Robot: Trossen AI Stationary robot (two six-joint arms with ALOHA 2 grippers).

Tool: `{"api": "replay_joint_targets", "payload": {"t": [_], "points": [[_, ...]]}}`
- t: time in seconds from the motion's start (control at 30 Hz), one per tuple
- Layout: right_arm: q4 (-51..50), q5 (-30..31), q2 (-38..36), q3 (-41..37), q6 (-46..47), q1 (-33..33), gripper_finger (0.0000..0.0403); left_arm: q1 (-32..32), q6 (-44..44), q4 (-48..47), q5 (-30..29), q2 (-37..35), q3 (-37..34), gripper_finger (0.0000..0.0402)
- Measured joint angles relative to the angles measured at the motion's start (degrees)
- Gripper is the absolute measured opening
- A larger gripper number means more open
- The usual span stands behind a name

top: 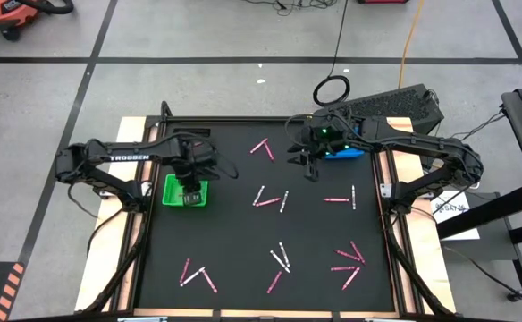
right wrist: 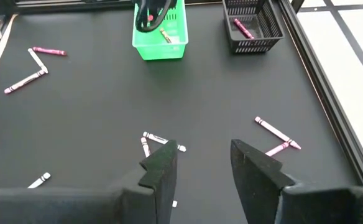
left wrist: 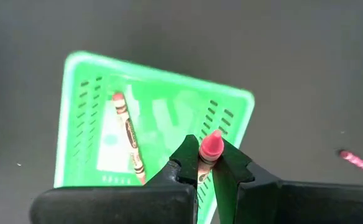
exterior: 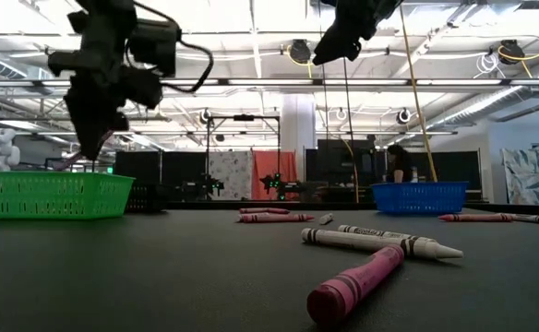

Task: Sort crayons
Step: Put the pink crayon into the green bin, then put the white crayon into the blue bin

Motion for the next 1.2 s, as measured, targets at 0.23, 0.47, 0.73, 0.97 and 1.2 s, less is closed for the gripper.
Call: {"api": "replay_joint_targets", "payload": {"t": [0.23,0.47,0.73,0.97,1.2], "points": [[0.00,0.02,0.00,0.00,0.00,-0.02,0.0137,-0.02,0.00,1.61,-1.28,0.02,-5.92,0.0018],[0.00,0.02,0.00,0.00,0.02,-0.02,0.0137,0.01,-1.46,3.21,-9.07,0.02,-7.22,0.0019],[-3.37,-0.21,0.00,0.00,-0.06,0.00,0.0137,0.20,-1.46,6.18,-9.37,0.02,-7.22,0.0068],[-6.20,-0.48,0.97,0.00,-3.55,0.02,0.0137,0.20,-1.44,6.01,-9.42,0.02,-7.22,0.0090],[-6.76,-0.59,7.02,0.02,-4.94,0.02,0.0137,0.20,-2.95,5.80,-9.44,0.02,-4.76,0.0091]]}}
